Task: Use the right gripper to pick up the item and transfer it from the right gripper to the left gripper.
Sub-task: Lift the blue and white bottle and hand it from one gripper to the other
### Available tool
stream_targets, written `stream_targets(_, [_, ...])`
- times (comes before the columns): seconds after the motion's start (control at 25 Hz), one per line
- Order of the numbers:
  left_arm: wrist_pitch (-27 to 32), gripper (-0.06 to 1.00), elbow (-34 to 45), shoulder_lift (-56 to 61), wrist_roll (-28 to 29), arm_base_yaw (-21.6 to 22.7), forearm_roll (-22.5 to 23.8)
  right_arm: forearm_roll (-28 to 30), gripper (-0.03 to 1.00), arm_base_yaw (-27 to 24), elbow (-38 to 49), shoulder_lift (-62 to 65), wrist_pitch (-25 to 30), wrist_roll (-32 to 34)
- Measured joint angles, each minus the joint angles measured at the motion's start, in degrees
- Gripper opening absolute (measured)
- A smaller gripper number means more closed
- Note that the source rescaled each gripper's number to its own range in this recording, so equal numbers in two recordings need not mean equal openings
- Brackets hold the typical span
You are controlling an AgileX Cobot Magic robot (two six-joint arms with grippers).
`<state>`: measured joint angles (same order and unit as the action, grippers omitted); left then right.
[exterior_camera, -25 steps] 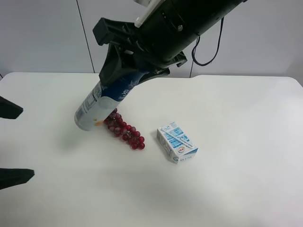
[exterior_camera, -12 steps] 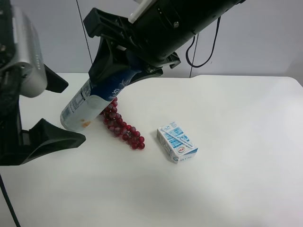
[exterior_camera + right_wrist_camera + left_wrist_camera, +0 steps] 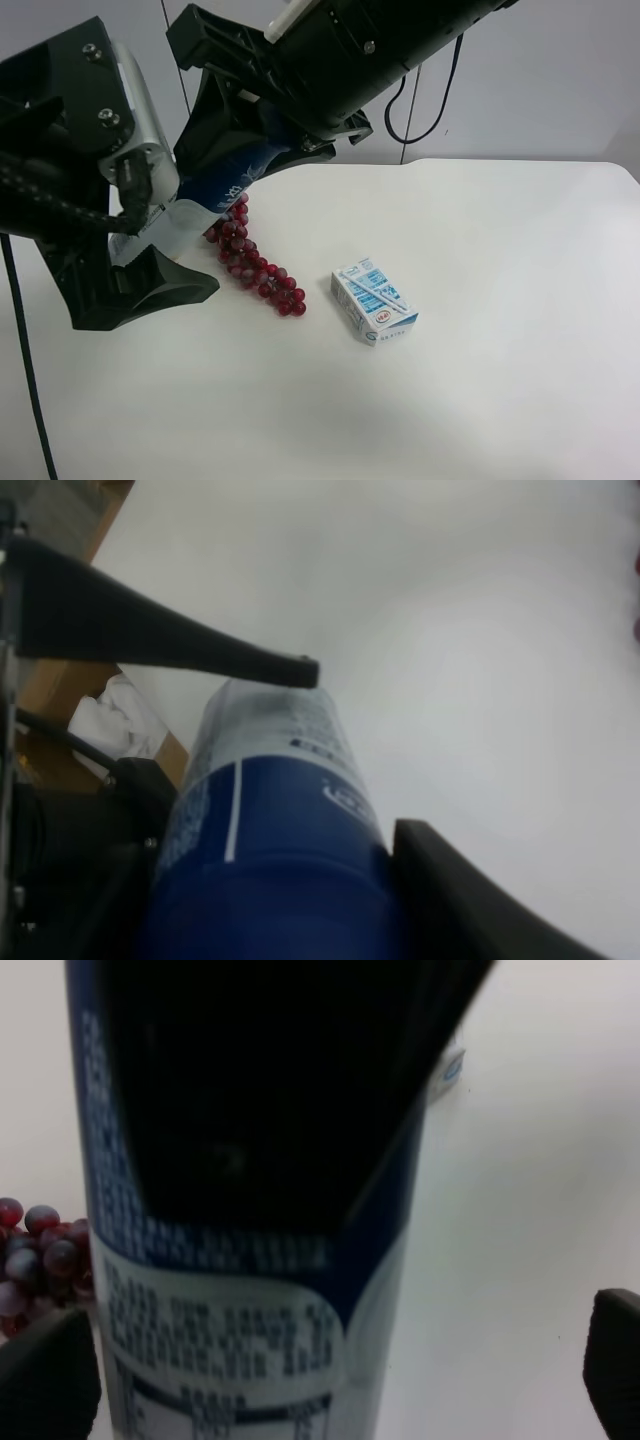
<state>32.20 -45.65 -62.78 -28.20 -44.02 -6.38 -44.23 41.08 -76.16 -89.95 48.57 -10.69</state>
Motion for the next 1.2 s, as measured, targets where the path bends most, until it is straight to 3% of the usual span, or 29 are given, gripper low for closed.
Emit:
stream_targets(0.28, [-1.56,0.82,0.0,-1.93,0.0,0.0,0.0,0.0,0.0,0.0,0.0,0.0,0.0,0.0])
stream_targets(0.56, [-2.12,0.56,0.0,-1.97,0.0,0.0,0.06,0.0,0.0,0.0,0.0,0.0,0.12,-0.05])
stream_targets(0.6, [-2.11,0.46,0.0,-1.97,0.0,0.0,0.22,0.0,0.0,0.0,0.0,0.0,0.47,-0.05])
stream_targets(0.68, [-2.25,0.05,0.0,-1.97,0.0,0.0,0.76,0.0,0.0,0.0,0.0,0.0,1.77,-0.05])
stream_targets(0.72, [-2.2,0.0,0.0,-1.97,-0.16,0.0,0.86,0.0,0.0,0.05,0.0,0.0,1.76,0.01])
stream_targets(0.8, [-2.39,0.05,0.0,-1.97,-0.87,0.0,0.86,0.0,0.0,0.05,0.0,0.0,1.65,0.01])
stream_targets(1.2, [-2.5,0.06,0.0,-1.97,-2.27,0.0,0.86,-0.04,0.0,0.05,0.0,0.0,1.59,-1.18])
